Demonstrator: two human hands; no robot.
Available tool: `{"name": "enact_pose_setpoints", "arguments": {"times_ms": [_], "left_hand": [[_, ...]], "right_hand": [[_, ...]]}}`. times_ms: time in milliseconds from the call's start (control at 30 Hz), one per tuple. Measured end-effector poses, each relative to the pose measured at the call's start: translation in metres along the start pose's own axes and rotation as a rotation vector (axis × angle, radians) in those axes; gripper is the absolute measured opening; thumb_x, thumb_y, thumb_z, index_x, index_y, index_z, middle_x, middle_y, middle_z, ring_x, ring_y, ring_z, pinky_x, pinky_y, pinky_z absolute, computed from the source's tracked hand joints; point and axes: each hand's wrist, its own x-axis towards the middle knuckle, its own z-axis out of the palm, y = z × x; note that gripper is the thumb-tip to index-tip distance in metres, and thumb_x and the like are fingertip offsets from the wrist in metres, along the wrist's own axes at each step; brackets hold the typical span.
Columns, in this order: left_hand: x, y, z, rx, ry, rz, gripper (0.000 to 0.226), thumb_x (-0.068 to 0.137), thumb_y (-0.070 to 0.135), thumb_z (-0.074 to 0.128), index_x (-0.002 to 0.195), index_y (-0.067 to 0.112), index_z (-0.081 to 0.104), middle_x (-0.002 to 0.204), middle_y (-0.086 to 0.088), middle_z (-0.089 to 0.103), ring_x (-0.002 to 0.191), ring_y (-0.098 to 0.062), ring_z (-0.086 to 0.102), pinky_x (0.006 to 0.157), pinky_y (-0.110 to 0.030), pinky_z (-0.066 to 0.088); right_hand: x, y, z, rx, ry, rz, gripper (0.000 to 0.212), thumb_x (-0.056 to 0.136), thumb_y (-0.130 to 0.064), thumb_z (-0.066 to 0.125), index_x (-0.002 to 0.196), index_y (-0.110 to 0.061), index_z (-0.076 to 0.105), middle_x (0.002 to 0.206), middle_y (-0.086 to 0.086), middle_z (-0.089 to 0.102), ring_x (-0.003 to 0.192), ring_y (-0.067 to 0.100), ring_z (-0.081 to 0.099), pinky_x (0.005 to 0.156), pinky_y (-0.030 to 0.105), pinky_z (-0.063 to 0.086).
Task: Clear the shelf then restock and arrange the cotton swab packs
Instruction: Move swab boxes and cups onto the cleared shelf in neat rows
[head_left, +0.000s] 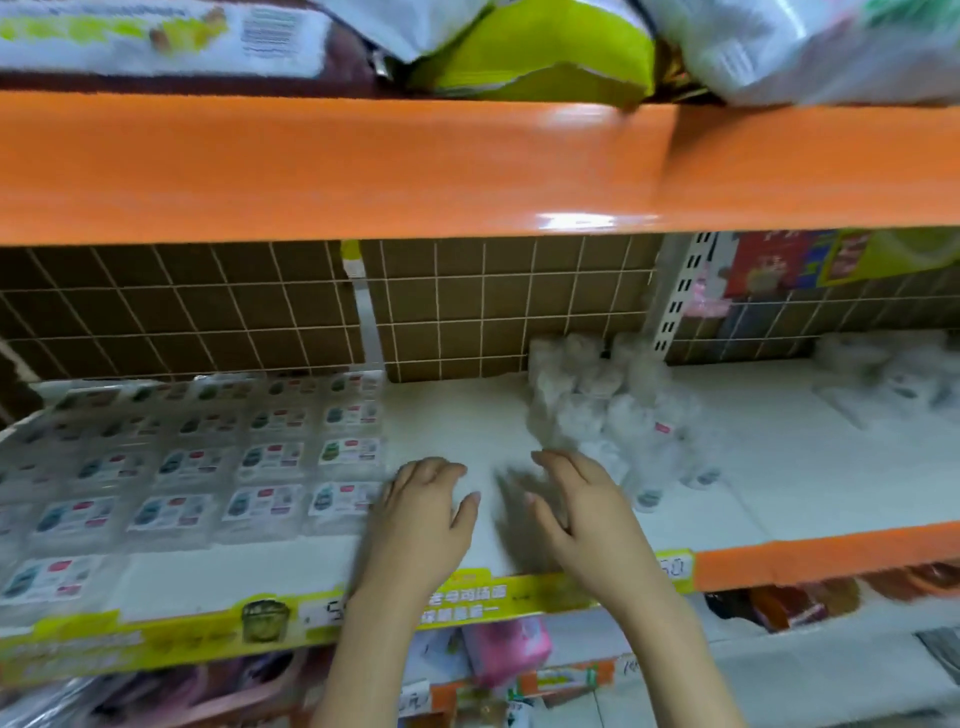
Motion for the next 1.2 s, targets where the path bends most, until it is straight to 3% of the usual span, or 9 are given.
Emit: {"name": "enact_pose_setpoints", "arguments": {"times_ms": [233,533,800,967,1200], "left_hand": [[0.01,0.017,0.012,0.004,-0.015,0.036,0.053,0.082,0.047,0.037,0.115,0.016,0.064,0.117,0.0,0.063,0.112,-0.024,0.052,0.095,-0.034,0.04],[0.015,0.004,0.012,0.01,0.016,0.031,0.051,0.081,0.045,0.038,0.106,0.012,0.068,0.107,-0.004,0.067,0.101,-0.029,0.059,0.086,-0.038,0.046],[0.026,0.018,-0.005,0.015,0.067,0.026,0.071,0.076,0.056,0.024,0.112,0.011,0.066,0.115,-0.007,0.064,0.109,-0.03,0.054,0.091,-0.039,0.042],[0.039,0.057,0.002,0.034,0.111,0.023,0.058,0.081,0.05,0.035,0.112,0.011,0.066,0.116,-0.008,0.063,0.111,-0.031,0.053,0.092,-0.039,0.041],[0.046,0.164,0.046,0.076,0.229,0.025,0.05,0.078,0.046,0.036,0.103,0.016,0.068,0.106,-0.007,0.064,0.099,-0.035,0.055,0.083,-0.041,0.044]], "right_hand": [[0.001,0.011,-0.006,0.037,0.013,-0.028,0.052,0.088,-0.043,0.036,0.127,-0.014,0.053,0.128,0.0,0.054,0.117,0.016,0.049,0.093,0.01,0.027],[0.002,-0.002,0.006,0.06,-0.027,-0.068,0.06,0.084,-0.048,0.027,0.129,-0.015,0.051,0.129,-0.002,0.052,0.116,0.014,0.05,0.093,0.02,0.038],[0.021,0.005,-0.023,0.11,0.045,-0.106,0.044,0.089,-0.032,0.045,0.128,-0.014,0.052,0.128,0.001,0.053,0.117,0.017,0.049,0.095,0.021,0.036],[0.026,0.042,-0.053,0.094,0.087,-0.114,0.042,0.088,-0.034,0.046,0.123,-0.012,0.056,0.123,0.004,0.057,0.113,0.02,0.052,0.093,0.017,0.032],[0.006,0.155,-0.117,-0.032,0.081,-0.073,0.048,0.083,-0.037,0.042,0.12,-0.012,0.059,0.12,0.007,0.061,0.11,0.027,0.056,0.094,0.035,0.042]]}}
